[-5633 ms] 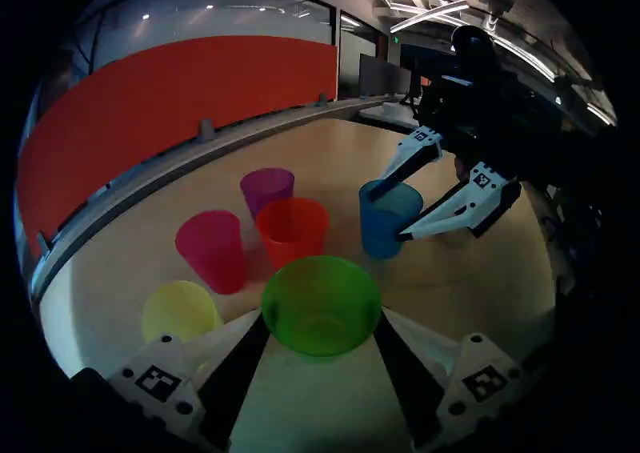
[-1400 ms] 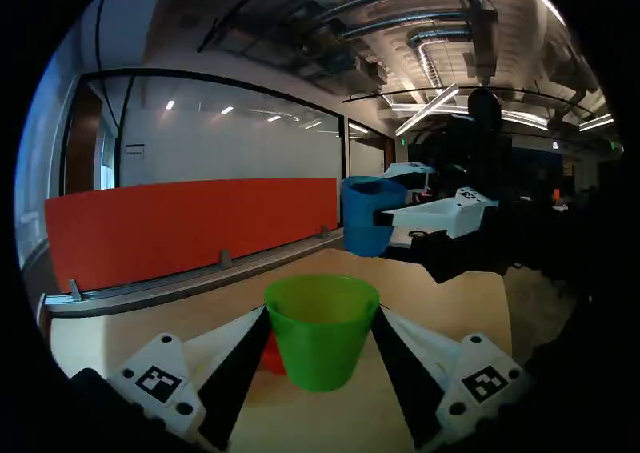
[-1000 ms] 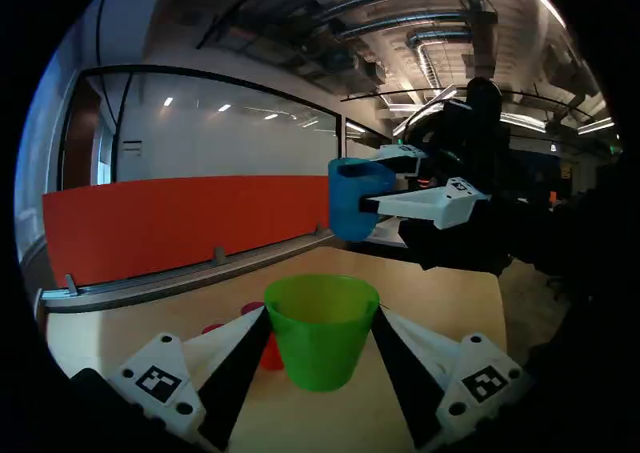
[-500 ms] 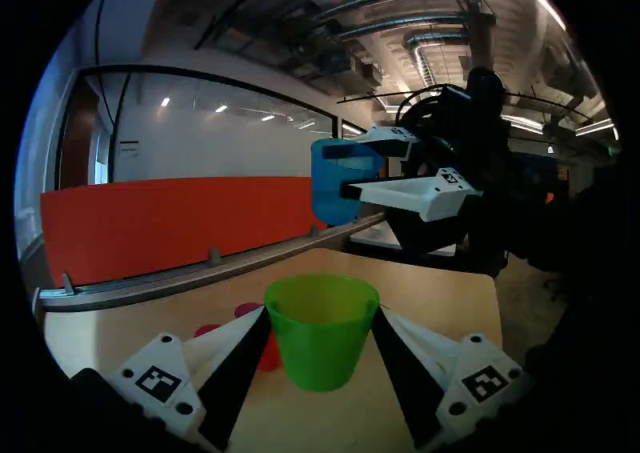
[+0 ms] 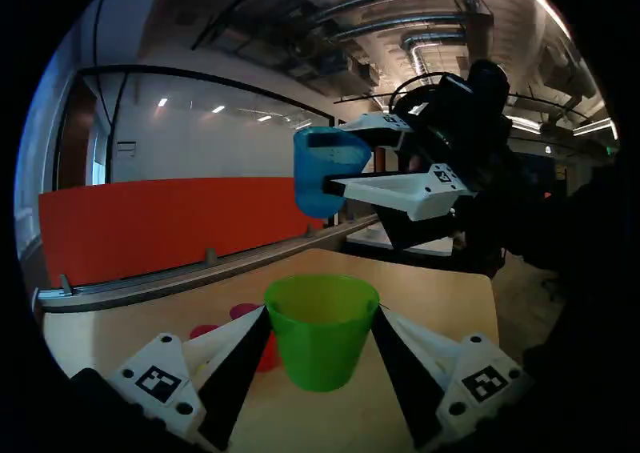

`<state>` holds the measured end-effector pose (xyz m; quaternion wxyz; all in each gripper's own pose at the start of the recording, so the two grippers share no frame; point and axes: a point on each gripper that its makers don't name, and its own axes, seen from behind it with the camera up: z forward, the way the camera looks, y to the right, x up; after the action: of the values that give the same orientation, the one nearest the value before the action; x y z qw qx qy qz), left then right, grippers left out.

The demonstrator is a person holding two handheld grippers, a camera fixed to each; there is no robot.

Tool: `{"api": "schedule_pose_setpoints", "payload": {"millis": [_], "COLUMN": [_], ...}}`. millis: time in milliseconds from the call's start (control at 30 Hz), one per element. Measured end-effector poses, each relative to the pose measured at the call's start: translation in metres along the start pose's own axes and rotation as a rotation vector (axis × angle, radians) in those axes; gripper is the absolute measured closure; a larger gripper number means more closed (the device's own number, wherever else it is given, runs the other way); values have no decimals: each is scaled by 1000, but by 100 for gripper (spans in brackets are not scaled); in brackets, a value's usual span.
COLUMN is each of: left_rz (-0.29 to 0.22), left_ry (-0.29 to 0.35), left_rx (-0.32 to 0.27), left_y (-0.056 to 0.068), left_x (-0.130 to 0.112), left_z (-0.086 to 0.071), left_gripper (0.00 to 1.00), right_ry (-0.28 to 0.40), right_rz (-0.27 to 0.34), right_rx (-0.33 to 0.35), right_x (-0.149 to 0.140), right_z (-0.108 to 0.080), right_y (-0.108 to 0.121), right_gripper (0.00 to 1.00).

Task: Pour water

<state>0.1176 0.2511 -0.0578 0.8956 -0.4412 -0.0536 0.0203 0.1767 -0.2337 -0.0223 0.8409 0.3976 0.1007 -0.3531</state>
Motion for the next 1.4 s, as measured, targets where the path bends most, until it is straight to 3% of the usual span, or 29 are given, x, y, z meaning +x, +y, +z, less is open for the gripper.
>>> {"api": "schedule_pose_setpoints", "payload": {"millis": [1400], "left_rz": [4], "left_ry": [15], "left_rx": [-33], "left_y": [18], "left_x": [4], "left_z": [6], "left_gripper": [15], "right_ry": [4], "right_rz": [-308], "right_rx": [-5], "right_x": [32], "right_z": [15], "right_y": [-14], "right_gripper": [10]}}
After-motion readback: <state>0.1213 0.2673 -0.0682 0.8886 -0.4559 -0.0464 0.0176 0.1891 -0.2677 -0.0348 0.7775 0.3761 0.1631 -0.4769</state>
